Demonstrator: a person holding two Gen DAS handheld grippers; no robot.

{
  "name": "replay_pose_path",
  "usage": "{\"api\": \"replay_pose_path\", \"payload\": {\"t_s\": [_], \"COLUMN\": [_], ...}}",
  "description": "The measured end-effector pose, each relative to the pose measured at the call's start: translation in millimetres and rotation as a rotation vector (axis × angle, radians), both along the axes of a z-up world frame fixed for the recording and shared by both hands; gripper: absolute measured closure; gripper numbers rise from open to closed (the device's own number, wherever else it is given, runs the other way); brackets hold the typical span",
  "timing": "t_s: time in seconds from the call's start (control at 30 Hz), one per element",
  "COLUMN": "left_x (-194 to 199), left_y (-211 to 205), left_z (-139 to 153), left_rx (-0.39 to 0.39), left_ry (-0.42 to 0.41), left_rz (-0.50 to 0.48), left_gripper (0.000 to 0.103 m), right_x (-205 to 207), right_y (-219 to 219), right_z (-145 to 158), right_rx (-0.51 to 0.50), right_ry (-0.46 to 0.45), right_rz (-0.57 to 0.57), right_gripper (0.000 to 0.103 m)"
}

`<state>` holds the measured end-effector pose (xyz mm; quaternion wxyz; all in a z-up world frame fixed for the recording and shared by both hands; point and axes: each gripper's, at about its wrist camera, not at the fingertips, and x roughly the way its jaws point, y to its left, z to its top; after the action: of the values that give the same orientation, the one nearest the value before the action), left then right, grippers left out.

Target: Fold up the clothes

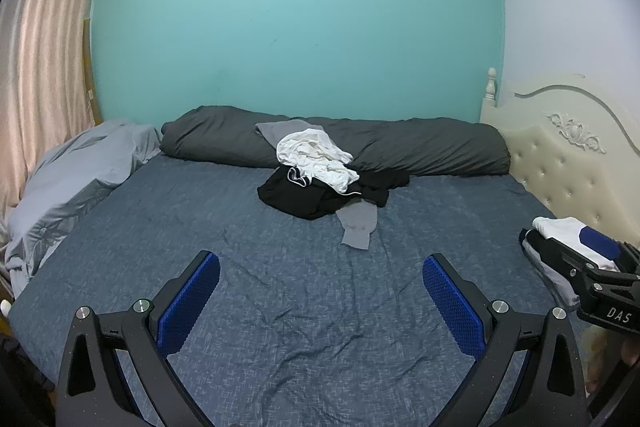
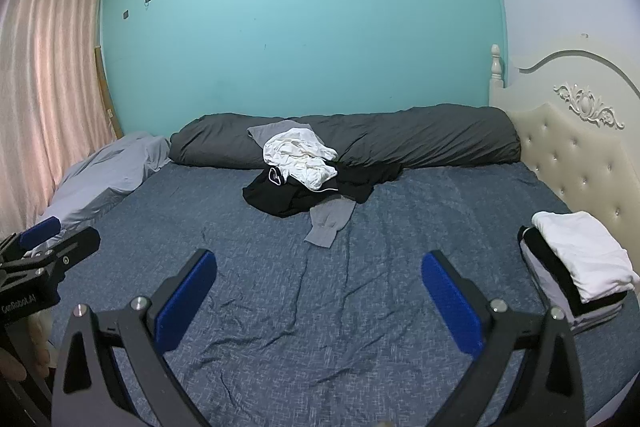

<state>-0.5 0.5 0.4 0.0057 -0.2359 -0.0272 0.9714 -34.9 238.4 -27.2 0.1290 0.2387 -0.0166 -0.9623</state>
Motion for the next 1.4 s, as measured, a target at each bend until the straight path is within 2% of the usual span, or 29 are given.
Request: {"api": "replay_pose_path", "payload": {"t_s": [0.47, 1.4], "left_x": [-4.7, 0.5], "left_y": [-2.3, 4.3], "left_z": [2.4, -0.9], "left_rx": [-0.004, -0.018], "left_ry": [-0.004, 0.004], "left_rz": [0.003, -0.003], "left_gripper": [0.0, 0.0], "right_x": [-1.4, 1.5], "right_y": [-2.2, 1.2], "right_z": [-10.2, 0.5], "right_rx": [0.001, -0.005], "right_ry": [0.005, -0.001], "right_rz": [0.001, 0.004], "right_gripper": [0.0, 0.0]}}
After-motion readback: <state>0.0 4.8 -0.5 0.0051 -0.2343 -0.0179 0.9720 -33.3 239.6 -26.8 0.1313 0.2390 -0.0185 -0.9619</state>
